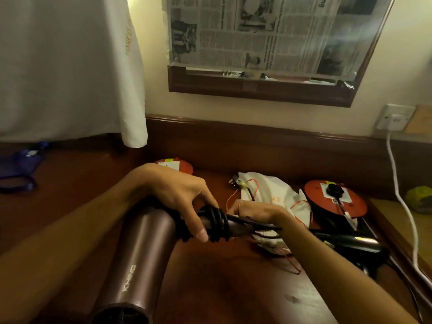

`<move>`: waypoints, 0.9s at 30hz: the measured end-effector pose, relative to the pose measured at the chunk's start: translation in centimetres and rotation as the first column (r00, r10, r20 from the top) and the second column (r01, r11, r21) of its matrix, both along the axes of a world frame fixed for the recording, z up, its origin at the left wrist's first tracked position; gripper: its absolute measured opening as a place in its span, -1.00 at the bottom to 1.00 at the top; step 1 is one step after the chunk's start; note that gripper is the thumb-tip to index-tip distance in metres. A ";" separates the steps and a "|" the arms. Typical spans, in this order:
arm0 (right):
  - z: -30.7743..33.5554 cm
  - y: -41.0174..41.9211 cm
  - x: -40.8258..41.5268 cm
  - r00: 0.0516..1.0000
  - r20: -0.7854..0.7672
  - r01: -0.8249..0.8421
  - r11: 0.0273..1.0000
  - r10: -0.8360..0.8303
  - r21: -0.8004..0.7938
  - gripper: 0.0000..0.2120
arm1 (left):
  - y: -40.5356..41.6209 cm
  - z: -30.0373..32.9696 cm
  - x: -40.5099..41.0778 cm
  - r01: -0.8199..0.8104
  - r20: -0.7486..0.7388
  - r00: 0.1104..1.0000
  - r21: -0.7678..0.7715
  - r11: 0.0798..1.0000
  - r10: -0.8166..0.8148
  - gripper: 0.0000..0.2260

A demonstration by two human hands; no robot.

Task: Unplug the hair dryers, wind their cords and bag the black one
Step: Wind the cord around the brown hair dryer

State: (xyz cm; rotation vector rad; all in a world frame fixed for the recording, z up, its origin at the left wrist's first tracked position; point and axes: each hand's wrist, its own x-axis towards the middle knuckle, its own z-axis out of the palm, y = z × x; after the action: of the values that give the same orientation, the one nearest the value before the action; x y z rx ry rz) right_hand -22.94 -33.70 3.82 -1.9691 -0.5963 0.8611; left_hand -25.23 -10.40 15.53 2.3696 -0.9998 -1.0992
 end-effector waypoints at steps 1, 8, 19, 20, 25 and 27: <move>1.1 0.3 0.8 0.998 0.040 -0.045 0.994 0.049 -0.097 -0.71 | -0.4 -0.4 -0.2 0.016 0.023 1.000 0.061 0.998 -0.018 -0.62; 9.0 4.1 0.9 0.954 0.122 -0.200 0.887 0.273 -0.416 -0.81 | -1.6 -4.7 0.8 -0.123 0.323 0.946 0.334 0.935 0.009 -0.61; 5.0 2.7 -7.1 0.868 0.301 0.293 0.897 -0.395 0.332 -0.90 | 0.9 -2.2 1.9 -0.152 0.336 0.916 -0.211 0.966 0.217 -0.55; 4.4 2.9 -7.7 0.850 0.313 0.299 0.878 -0.423 0.375 -0.88 | 0.9 -2.0 1.8 -0.157 0.314 0.922 -0.233 0.960 0.227 -0.54; 1.6 0.9 -8.5 0.877 0.356 0.157 0.892 -0.324 0.425 -0.62 | 1.7 -1.7 0.9 -0.162 0.167 0.957 -0.376 0.912 0.239 -0.50; 0.3 0.2 -8.1 0.937 0.255 0.126 0.911 -0.240 0.393 -0.51 | 1.7 -1.7 0.4 -0.166 0.080 0.973 -0.415 0.894 0.218 -0.48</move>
State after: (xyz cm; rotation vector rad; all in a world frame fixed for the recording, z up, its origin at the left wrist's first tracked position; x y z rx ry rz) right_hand -31.06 -33.52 4.11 -1.7768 -0.6769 0.3012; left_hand -24.84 -8.66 13.80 2.1544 -0.9051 -0.6039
